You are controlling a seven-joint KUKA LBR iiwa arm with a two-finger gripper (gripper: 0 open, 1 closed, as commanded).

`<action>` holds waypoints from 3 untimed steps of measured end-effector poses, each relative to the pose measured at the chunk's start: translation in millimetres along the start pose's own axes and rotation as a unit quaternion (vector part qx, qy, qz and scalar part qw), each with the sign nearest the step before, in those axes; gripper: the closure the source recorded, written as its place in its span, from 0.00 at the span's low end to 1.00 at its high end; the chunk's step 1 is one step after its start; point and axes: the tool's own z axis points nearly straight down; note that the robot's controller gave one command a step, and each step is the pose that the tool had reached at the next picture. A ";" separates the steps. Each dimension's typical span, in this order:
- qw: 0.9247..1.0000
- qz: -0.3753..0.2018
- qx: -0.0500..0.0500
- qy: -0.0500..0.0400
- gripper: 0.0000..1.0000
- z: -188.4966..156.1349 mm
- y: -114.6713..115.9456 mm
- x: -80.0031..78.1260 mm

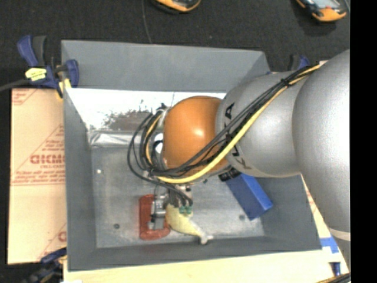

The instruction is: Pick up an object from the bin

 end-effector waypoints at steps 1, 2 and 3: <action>1.000 -0.016 -0.001 -0.005 0.00 63.9 -49.2 -37.1; 1.000 -0.017 -0.001 -0.002 0.00 52.3 -38.1 -25.8; 1.000 -0.017 -0.002 -0.006 0.00 58.7 -62.4 -18.6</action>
Offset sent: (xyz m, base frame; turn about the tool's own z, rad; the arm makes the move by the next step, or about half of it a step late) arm 0.0322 -0.0599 -0.0811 0.1965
